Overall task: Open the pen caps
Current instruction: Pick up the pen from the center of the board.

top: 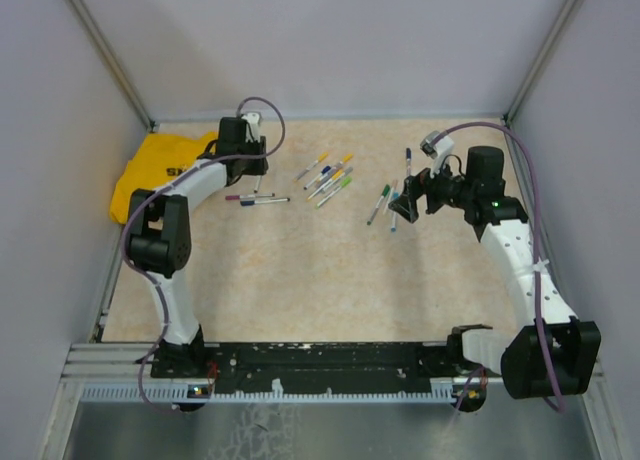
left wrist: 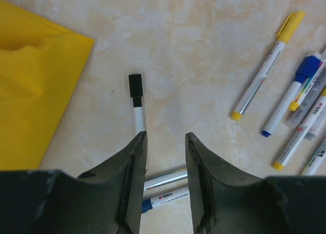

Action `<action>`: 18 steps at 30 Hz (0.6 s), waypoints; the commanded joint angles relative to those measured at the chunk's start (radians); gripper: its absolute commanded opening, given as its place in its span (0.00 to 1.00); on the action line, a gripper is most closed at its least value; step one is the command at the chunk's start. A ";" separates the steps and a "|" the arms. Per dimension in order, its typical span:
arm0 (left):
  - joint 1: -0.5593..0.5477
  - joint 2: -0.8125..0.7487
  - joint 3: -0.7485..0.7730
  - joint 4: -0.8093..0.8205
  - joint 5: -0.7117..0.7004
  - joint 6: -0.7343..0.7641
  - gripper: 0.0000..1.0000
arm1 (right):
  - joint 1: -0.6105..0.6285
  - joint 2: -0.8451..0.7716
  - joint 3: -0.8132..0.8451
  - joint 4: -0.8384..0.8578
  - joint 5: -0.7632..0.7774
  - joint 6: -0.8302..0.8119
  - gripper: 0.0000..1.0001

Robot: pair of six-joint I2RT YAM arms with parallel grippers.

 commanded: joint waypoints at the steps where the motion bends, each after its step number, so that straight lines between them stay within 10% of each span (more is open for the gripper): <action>1: 0.007 0.081 0.094 -0.144 0.001 0.070 0.42 | 0.008 -0.010 0.011 0.015 0.013 -0.022 0.98; 18: 0.021 0.213 0.200 -0.227 -0.030 0.094 0.42 | 0.006 -0.011 0.011 0.011 0.001 -0.022 0.98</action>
